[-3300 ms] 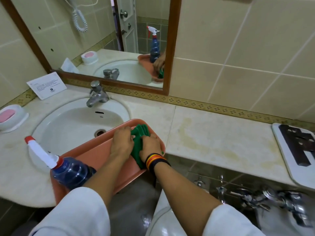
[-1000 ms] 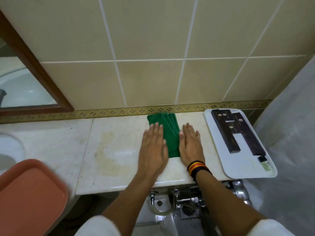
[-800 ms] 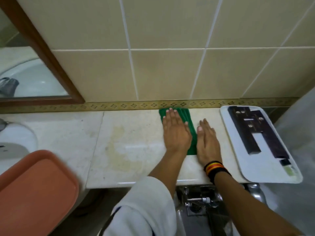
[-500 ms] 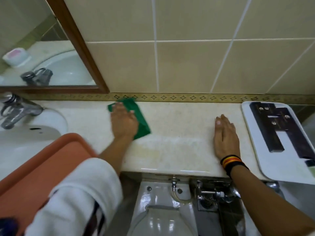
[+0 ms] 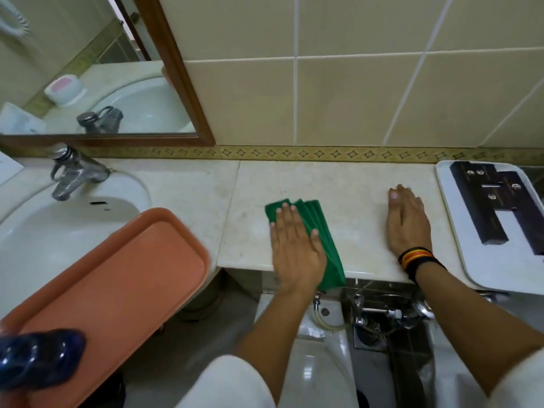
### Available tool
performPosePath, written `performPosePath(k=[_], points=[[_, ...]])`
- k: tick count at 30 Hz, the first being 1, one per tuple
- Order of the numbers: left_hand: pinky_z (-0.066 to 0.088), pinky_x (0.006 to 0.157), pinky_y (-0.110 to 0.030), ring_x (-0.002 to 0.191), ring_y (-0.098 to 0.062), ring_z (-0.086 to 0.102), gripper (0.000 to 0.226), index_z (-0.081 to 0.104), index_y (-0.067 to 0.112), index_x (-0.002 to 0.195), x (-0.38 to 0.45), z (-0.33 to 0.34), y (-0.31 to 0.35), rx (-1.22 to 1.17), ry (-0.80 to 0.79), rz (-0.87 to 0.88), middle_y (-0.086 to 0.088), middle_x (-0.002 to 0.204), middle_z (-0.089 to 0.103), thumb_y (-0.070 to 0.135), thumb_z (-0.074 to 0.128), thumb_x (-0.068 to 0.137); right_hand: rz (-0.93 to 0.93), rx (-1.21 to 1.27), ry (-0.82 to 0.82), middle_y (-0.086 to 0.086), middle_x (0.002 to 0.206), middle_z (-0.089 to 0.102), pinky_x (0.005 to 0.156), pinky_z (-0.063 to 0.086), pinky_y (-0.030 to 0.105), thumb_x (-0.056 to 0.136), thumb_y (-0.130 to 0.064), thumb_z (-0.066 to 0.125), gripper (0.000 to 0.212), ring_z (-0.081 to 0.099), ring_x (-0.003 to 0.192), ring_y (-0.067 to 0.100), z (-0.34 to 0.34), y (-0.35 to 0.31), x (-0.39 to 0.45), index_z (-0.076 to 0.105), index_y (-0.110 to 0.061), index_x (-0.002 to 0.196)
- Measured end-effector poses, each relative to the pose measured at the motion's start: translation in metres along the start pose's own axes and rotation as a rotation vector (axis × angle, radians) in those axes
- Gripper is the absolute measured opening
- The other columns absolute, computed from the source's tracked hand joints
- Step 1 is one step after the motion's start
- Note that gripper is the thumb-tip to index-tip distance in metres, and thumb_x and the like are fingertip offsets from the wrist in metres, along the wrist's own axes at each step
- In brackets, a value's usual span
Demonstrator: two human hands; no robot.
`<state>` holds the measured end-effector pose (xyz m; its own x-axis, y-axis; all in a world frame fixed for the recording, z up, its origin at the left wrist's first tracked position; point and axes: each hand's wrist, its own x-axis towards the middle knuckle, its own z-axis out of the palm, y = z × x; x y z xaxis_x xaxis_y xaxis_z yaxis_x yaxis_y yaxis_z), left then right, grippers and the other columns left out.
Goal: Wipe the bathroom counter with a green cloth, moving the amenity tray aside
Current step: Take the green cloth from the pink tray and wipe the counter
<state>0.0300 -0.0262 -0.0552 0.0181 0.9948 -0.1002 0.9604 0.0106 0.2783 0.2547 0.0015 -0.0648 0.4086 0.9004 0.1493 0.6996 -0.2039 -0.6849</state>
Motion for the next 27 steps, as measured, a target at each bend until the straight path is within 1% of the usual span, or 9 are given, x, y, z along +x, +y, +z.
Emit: performPosePath(k=[7, 11, 15, 17, 19, 21, 23, 25, 27], points=[[0.008, 0.132, -0.046, 0.162, -0.03, 0.003, 0.068, 0.005, 0.002, 0.165, 0.115, -0.042, -0.108, 0.025, 0.072, -0.085, -0.015, 0.175, 0.004, 0.042, 0.015, 0.111, -0.028, -0.035, 0.007, 0.014, 0.156, 0.045, 0.126, 0.014, 0.042, 0.108, -0.049, 0.021, 0.063, 0.031, 0.15, 0.026, 0.007, 0.005, 0.002, 0.049, -0.007, 0.146], [0.006, 0.132, -0.043, 0.162, -0.029, 0.004, 0.067, 0.008, 0.002, 0.165, 0.165, -0.05, -0.118, 0.065, 0.048, -0.072, -0.015, 0.175, 0.006, 0.039, 0.021, 0.111, -0.054, -0.032, 0.034, 0.014, 0.154, 0.048, 0.126, 0.016, 0.043, 0.107, -0.055, 0.019, 0.067, 0.034, 0.149, 0.026, 0.012, 0.014, 0.007, 0.051, -0.009, 0.144], [0.006, 0.132, -0.044, 0.162, -0.03, 0.002, 0.068, 0.005, 0.002, 0.165, 0.156, -0.068, -0.113, 0.103, -0.056, -0.078, -0.016, 0.175, 0.003, 0.042, 0.02, 0.112, -0.008, 0.057, -0.025, 0.014, 0.157, 0.044, 0.126, 0.015, 0.045, 0.107, -0.051, 0.029, 0.062, 0.031, 0.15, 0.027, 0.003, 0.001, -0.002, 0.049, -0.009, 0.147], [0.009, 0.132, -0.045, 0.162, -0.031, 0.01, 0.066, 0.014, 0.001, 0.164, 0.136, -0.077, -0.098, 0.06, 0.043, -0.05, -0.017, 0.173, 0.014, 0.041, 0.023, 0.112, 0.018, 0.186, -0.048, 0.009, 0.156, 0.047, 0.123, 0.025, 0.046, 0.106, -0.048, 0.04, 0.054, 0.039, 0.145, 0.025, -0.011, -0.018, -0.019, 0.05, -0.014, 0.147], [0.01, 0.132, -0.042, 0.16, -0.028, 0.018, 0.062, 0.024, 0.004, 0.163, 0.105, -0.079, -0.069, -0.053, 0.186, 0.076, -0.014, 0.171, 0.025, 0.038, 0.029, 0.112, 0.063, 0.274, -0.036, 0.002, 0.141, 0.061, 0.11, 0.045, 0.044, 0.1, -0.048, 0.053, 0.045, 0.057, 0.126, 0.02, -0.03, -0.029, -0.053, 0.06, -0.024, 0.137], [0.01, 0.132, -0.037, 0.159, -0.025, 0.022, 0.058, 0.029, 0.01, 0.163, 0.073, -0.074, -0.035, -0.108, 0.201, 0.258, -0.01, 0.17, 0.03, 0.036, 0.033, 0.112, 0.241, 0.408, 0.085, -0.007, 0.113, 0.073, 0.084, 0.059, 0.034, 0.089, -0.056, 0.064, 0.038, 0.069, 0.1, 0.011, -0.044, -0.021, -0.1, 0.068, -0.031, 0.117], [0.013, 0.13, -0.034, 0.157, -0.025, 0.029, 0.053, 0.036, 0.012, 0.161, 0.053, -0.067, 0.004, -0.14, 0.173, 0.372, -0.009, 0.167, 0.037, 0.031, 0.038, 0.111, 0.572, 0.714, 0.262, 0.003, 0.104, 0.075, 0.062, 0.062, 0.029, 0.083, -0.051, 0.073, 0.04, 0.073, 0.088, 0.021, -0.062, 0.0, -0.135, 0.069, -0.023, 0.111], [0.02, 0.126, -0.032, 0.151, -0.025, 0.038, 0.049, 0.045, 0.013, 0.156, 0.05, -0.062, 0.042, -0.19, 0.165, 0.41, -0.008, 0.161, 0.047, 0.029, 0.041, 0.11, 0.841, 0.927, 0.394, 0.022, 0.108, 0.072, 0.053, 0.063, 0.034, 0.086, -0.036, 0.079, 0.049, 0.073, 0.088, 0.034, -0.083, 0.023, -0.142, 0.065, -0.004, 0.12], [0.032, 0.12, -0.034, 0.142, -0.026, 0.047, 0.044, 0.052, 0.012, 0.15, 0.055, -0.058, 0.085, -0.228, 0.166, 0.449, -0.007, 0.152, 0.056, 0.028, 0.042, 0.109, 0.926, 1.0, 0.439, 0.026, 0.108, 0.069, 0.051, 0.063, 0.036, 0.087, -0.029, 0.078, 0.055, 0.071, 0.091, 0.039, -0.104, 0.043, -0.129, 0.06, 0.007, 0.125]])
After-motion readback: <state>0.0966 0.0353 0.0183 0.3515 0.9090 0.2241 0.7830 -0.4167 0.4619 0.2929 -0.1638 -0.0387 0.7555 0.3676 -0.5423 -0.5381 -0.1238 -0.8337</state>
